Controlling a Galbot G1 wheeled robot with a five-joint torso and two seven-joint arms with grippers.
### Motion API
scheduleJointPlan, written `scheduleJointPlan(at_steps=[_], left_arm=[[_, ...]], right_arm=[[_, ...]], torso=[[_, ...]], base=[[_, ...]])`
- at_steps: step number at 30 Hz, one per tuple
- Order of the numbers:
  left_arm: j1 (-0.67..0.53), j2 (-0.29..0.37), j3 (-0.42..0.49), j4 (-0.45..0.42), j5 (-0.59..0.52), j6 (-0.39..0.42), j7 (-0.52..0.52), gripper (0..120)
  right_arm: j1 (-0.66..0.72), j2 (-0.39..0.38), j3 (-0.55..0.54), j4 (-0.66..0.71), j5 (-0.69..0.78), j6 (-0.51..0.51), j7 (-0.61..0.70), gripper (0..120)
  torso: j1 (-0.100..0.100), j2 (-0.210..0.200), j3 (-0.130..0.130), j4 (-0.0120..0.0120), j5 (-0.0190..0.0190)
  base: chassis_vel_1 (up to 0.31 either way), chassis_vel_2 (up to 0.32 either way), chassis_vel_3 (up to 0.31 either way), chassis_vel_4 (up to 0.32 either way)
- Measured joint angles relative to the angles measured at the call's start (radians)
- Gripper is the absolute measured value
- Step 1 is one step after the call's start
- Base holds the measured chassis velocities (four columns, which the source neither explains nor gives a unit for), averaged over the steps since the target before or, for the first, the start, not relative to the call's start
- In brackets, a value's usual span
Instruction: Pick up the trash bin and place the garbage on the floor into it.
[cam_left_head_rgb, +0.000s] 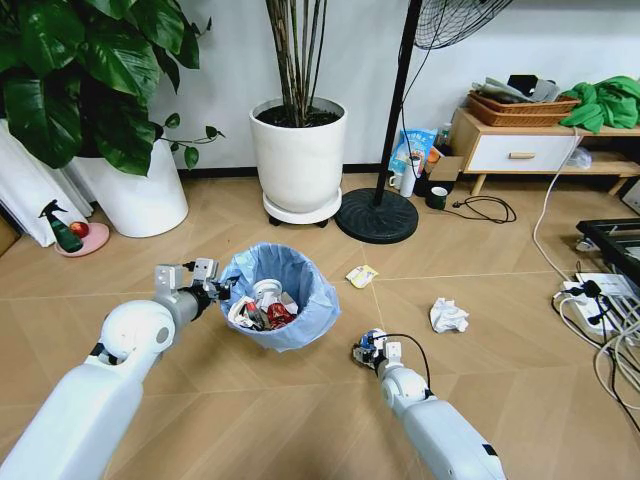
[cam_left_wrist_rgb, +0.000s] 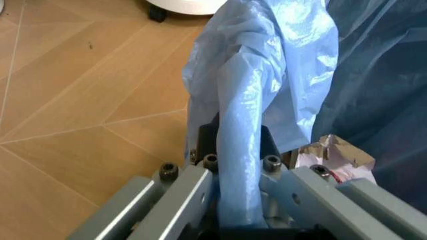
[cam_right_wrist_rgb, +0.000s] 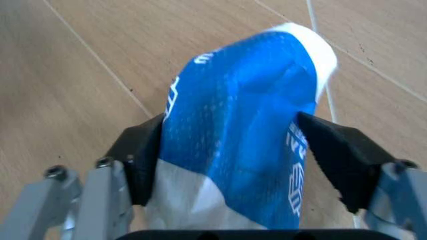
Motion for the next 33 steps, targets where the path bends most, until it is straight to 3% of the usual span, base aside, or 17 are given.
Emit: scheduleJointPlan(at_steps=[18, 24, 33], left_arm=[[0.002, -0.006, 0.001, 0.001, 0.003, 0.0, 0.002, 0], [0.013, -0.005, -0.002, -0.005, 0.005, 0.0, 0.002, 0], [0.024, -0.001, 0.0, -0.009, 0.007, 0.0, 0.002, 0]], right_arm=[[-0.03, -0.019, 0.019, 0.055, -0.005, 0.003, 0.002, 22], [-0.039, -0.058, 0.063, 0.185, 0.061, -0.026, 0.005, 5], [-0.014, -0.149, 0.083, 0.379, 0.095, -0.02, -0.012, 2]], torso=[[0.0, 0.0, 0.0, 0.0002, 0.0008], [0.0, 0.0, 0.001, 0.0003, 0.0008], [0.0, 0.0, 0.0, 0.0003, 0.0003]], base=[[0.0, 0.0, 0.0, 0.0], [0.0, 0.0, 0.0, 0.0], [0.0, 0.0, 0.0, 0.0]])
